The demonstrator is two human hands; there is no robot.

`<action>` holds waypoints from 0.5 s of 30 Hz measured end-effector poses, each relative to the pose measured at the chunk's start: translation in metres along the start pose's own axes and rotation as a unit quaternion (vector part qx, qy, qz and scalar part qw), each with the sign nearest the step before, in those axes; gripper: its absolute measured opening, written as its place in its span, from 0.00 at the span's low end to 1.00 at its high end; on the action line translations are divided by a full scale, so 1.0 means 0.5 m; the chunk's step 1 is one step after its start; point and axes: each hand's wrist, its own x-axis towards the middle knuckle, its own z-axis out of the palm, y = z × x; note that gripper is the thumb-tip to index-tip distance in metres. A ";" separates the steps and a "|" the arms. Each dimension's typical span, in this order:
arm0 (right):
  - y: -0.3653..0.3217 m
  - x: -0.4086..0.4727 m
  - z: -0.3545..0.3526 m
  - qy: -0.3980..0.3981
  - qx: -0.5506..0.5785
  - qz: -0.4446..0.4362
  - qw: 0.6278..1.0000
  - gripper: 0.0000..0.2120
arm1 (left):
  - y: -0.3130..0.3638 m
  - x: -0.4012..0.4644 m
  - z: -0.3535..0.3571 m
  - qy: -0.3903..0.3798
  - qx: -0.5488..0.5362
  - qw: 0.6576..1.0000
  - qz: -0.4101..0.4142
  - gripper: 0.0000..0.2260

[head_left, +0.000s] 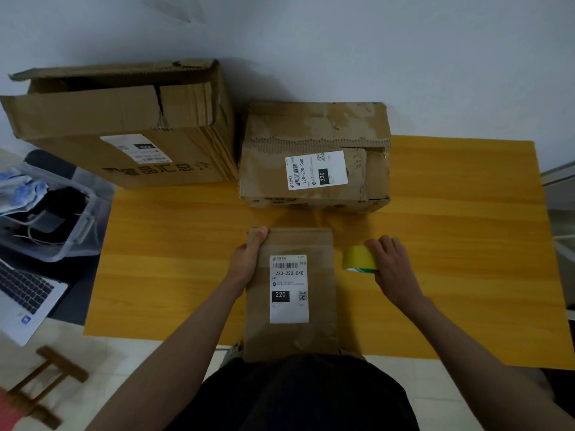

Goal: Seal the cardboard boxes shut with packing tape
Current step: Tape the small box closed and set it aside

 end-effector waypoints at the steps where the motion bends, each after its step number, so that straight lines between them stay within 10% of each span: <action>1: -0.008 0.002 0.013 -0.004 0.000 0.003 1.000 0.27 | 0.000 -0.004 0.006 0.020 0.016 1.000 0.014 0.28; 5: -0.040 0.009 0.057 -0.022 0.022 0.031 0.999 0.26 | -0.002 -0.015 0.026 0.134 0.118 0.979 0.093 0.36; 10: -0.045 0.006 0.090 -0.019 0.227 0.133 0.965 0.27 | -0.029 -0.024 0.021 0.079 0.127 0.985 0.083 0.45; 12: -0.061 0.007 0.098 -0.003 0.383 0.266 0.885 0.30 | -0.035 -0.029 0.019 0.058 0.105 0.990 0.071 0.34; 15: -0.093 -0.002 0.108 0.014 0.621 0.442 0.647 0.29 | -0.034 -0.027 0.016 0.047 0.096 0.993 0.054 0.18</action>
